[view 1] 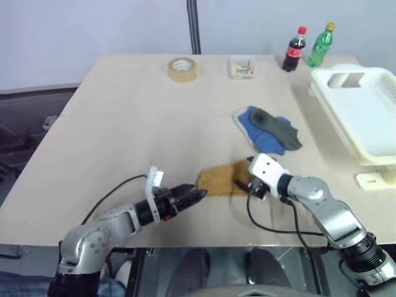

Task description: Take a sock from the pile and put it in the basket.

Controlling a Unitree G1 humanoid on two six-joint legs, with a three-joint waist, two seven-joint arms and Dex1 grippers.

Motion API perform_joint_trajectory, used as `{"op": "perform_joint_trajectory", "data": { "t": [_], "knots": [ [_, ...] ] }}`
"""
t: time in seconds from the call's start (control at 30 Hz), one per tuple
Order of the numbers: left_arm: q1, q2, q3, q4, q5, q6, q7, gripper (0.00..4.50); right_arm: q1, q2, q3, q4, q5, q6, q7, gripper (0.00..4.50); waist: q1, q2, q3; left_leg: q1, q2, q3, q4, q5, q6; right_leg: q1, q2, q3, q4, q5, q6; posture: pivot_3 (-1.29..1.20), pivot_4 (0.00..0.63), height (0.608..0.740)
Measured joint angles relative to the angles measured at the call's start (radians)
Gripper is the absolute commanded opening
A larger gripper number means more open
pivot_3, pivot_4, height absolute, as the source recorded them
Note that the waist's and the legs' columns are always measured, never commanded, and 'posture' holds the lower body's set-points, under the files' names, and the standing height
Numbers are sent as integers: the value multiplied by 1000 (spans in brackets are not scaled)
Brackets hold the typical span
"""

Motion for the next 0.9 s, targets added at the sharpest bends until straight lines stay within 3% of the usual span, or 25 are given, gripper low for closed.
{"op": "perform_joint_trajectory", "data": {
  "t": [0.2,0.57,0.9],
  "knots": [
    [-76,22,-13,27,3,68,39,4385,3,1,3,-6,-27,4,-8,4115,2,0,-2,1,0,0,0,0,0,1,0,0,0,0,0,0,150,738],
    [-292,-115,-65,172,20,193,126,4385,10,31,4,-3,-71,12,-21,4115,4,-2,-9,2,-1,0,1,1,-1,2,0,0,0,0,0,0,150,738],
    [-280,-148,-29,202,-124,331,64,4385,9,60,4,-1,-81,12,-34,4115,0,-5,-5,0,-1,-1,0,0,-1,0,0,0,0,0,0,0,150,738]
  ]
}}
